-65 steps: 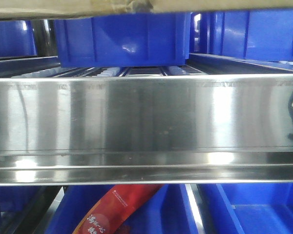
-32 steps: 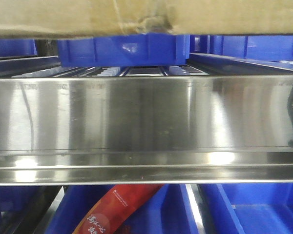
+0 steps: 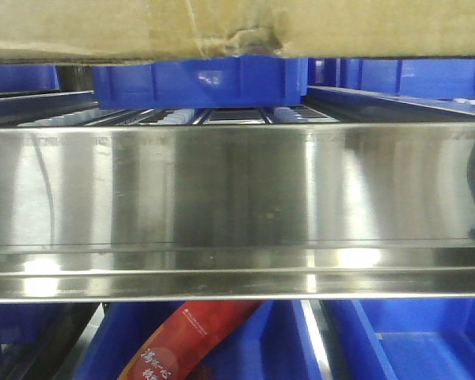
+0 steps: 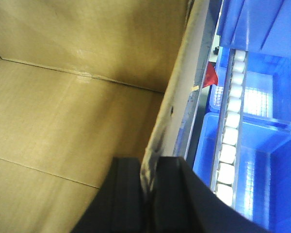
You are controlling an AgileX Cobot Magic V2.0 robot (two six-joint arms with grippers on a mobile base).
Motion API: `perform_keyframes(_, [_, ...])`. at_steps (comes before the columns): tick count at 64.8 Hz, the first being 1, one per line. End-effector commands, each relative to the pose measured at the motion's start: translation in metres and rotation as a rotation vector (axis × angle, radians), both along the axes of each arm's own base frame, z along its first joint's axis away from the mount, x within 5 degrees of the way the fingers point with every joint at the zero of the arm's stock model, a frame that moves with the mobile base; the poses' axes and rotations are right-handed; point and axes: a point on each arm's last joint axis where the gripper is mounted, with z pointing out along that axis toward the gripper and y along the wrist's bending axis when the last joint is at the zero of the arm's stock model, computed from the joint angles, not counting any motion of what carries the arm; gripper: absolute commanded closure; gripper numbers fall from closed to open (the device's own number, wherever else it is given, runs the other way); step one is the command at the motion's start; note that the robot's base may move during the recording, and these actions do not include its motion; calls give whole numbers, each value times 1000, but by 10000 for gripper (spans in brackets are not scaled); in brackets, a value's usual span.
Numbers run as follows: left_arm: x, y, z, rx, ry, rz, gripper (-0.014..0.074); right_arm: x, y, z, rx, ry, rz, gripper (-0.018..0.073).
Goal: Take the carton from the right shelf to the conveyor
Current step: 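Lift the carton off the shelf with both grippers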
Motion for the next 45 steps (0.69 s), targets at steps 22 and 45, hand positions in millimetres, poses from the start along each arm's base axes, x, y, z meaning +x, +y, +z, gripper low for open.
perform_keyframes(22, [-6,1,8,-18,-51,-9,603,4,-4,12,10,-144,-22,627])
perform_keyframes(45, [-6,1,8,-18,-51,-9,603,4,-4,12,10,-144,-22,627])
